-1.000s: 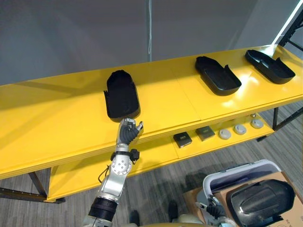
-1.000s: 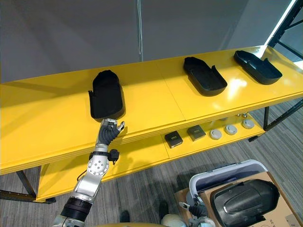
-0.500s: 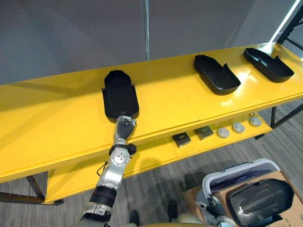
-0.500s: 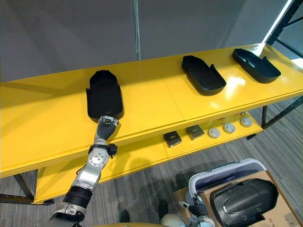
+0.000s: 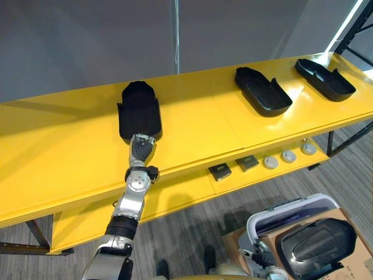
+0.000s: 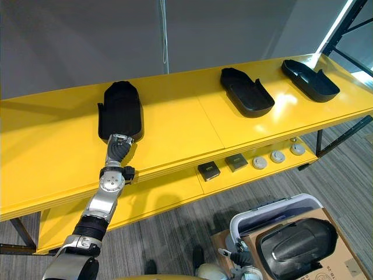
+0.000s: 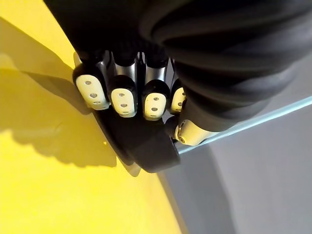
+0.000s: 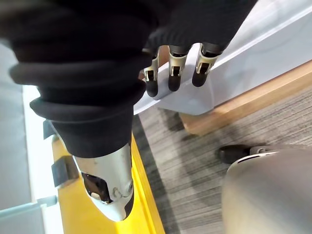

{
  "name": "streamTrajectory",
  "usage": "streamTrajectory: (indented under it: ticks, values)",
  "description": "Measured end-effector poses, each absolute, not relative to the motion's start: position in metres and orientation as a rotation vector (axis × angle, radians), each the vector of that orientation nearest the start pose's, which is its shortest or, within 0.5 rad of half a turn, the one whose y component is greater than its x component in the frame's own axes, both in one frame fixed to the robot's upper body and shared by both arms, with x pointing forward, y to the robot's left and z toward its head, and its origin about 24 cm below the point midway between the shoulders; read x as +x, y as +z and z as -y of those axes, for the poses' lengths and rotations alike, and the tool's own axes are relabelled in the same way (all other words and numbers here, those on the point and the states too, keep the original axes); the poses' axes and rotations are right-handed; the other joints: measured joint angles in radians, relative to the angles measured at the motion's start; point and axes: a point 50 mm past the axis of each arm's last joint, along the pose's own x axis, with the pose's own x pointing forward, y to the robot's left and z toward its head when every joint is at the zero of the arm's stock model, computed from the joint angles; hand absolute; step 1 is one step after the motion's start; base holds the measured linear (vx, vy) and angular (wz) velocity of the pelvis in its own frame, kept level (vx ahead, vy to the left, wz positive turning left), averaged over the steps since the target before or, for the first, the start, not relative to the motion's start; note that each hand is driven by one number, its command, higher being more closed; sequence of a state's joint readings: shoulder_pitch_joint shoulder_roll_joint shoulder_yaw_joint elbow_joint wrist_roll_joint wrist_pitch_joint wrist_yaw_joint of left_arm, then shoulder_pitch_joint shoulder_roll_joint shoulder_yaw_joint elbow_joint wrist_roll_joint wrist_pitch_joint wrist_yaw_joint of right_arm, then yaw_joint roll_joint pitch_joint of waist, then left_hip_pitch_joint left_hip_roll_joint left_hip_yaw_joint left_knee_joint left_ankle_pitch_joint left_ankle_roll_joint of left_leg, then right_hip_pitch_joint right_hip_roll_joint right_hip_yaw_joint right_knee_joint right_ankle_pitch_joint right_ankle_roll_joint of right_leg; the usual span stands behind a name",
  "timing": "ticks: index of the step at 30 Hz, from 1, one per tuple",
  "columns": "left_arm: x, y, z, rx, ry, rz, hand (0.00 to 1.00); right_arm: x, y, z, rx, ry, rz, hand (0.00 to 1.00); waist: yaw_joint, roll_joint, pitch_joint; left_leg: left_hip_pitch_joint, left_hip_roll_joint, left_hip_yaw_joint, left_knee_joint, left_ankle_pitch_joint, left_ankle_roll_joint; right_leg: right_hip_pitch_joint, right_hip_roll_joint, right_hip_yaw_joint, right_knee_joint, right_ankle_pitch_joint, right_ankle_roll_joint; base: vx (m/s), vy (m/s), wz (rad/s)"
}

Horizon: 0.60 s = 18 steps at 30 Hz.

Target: Walk over and take plastic housings, then place them on the shelf

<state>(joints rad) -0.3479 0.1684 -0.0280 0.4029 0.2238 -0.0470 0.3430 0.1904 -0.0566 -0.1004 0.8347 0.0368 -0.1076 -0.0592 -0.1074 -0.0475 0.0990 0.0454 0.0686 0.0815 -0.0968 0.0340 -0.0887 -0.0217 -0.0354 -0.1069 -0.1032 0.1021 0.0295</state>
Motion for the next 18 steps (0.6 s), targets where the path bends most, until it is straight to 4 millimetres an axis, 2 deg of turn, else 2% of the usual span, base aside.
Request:
streamTrajectory:
  ticks: [7, 10, 13, 15, 17, 18]
  values:
    - [0.317, 0.057, -0.177, 0.373, 0.262, 0.058, 1.0, 0.102, -0.144, 0.196, -0.002, -0.241, -0.905, 0.0, 0.001, -0.002, -0.001, 0.001, 0.0, 0.001, 0.0, 0.0, 0.0, 0.0, 0.0, 0.001, 0.0, 0.0, 0.0, 0.0, 0.0, 0.0]
    - [0.317, 0.066, -0.172, 0.363, 0.25, 0.099, 1.0, 0.102, -0.144, 0.196, -0.002, -0.242, -0.905, 0.0, 0.005, -0.002, -0.001, 0.0, 0.0, -0.002, 0.0, 0.0, 0.0, 0.001, -0.001, -0.002, 0.003, 0.0, 0.0, 0.0, 0.0, 0.0]
    - [0.307, 0.096, -0.161, 0.332, 0.219, 0.254, 1.0, 0.104, -0.144, 0.194, 0.001, -0.241, -0.903, 0.0, 0.009, -0.002, -0.001, 0.0, -0.001, -0.017, 0.0, 0.0, 0.001, 0.006, -0.002, -0.01, 0.003, 0.0, 0.0, 0.0, 0.001, 0.08]
    - [0.293, 0.122, -0.154, 0.294, 0.2, 0.405, 1.0, 0.105, -0.144, 0.194, 0.003, -0.24, -0.9, 0.0, 0.012, -0.001, -0.002, 0.004, -0.001, -0.034, 0.001, 0.0, 0.001, 0.017, -0.003, -0.025, 0.003, -0.001, 0.001, -0.01, 0.003, 0.2]
    - [0.281, 0.138, -0.154, 0.271, 0.205, 0.499, 1.0, 0.106, -0.144, 0.194, 0.004, -0.239, -0.898, 0.0, 0.018, -0.001, -0.002, 0.0, -0.002, -0.045, 0.001, 0.0, 0.001, 0.018, -0.004, -0.027, 0.003, -0.001, 0.001, -0.02, 0.004, 0.14]
    - [0.269, 0.15, -0.158, 0.254, 0.223, 0.57, 1.0, 0.106, -0.144, 0.193, 0.004, -0.238, -0.9, 0.0, 0.029, -0.001, -0.002, 0.0, -0.003, -0.052, 0.001, 0.0, 0.001, 0.019, -0.004, -0.029, 0.003, -0.002, 0.001, -0.04, 0.006, 0.07]
